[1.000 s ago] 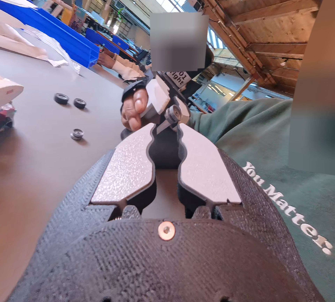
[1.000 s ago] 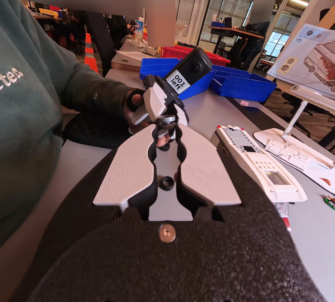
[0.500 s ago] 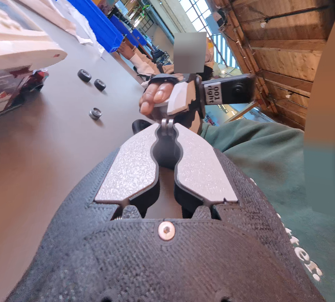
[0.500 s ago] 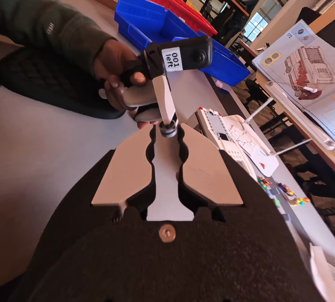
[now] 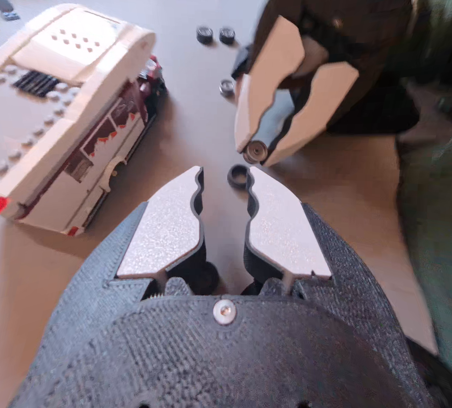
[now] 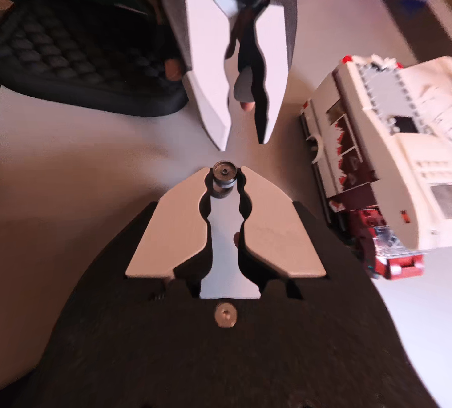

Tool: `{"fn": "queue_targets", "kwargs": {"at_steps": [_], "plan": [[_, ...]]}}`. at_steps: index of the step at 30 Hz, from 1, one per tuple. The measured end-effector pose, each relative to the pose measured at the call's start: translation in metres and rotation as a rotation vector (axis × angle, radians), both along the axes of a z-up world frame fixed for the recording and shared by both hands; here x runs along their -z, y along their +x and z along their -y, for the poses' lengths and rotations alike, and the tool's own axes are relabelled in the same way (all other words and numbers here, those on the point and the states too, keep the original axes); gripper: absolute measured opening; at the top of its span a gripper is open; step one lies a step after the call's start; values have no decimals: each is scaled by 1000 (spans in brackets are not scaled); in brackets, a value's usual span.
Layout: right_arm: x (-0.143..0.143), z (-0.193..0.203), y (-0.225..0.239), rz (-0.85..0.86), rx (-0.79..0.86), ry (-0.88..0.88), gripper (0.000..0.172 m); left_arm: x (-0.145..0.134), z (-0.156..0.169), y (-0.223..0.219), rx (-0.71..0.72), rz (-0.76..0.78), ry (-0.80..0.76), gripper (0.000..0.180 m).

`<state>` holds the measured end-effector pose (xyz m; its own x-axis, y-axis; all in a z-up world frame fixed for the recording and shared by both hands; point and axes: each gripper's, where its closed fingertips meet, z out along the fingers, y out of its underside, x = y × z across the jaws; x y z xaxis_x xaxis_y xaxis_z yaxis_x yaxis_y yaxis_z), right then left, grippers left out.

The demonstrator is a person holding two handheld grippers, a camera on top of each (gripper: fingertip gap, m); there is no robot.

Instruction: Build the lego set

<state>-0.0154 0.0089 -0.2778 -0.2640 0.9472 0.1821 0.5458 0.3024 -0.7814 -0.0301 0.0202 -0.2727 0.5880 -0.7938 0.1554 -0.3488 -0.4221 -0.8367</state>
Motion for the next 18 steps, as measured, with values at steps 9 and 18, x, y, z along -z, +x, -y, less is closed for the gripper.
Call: {"fn": "queue_targets", "kwargs": {"at_steps": [9, 18], "plan": [[25, 1, -6, 150, -33, -38, 18, 37, 11, 5, 261, -338, 58, 38], [25, -2, -3, 192, -43, -50, 25, 38, 5, 14, 359, -348, 55, 34]]}}
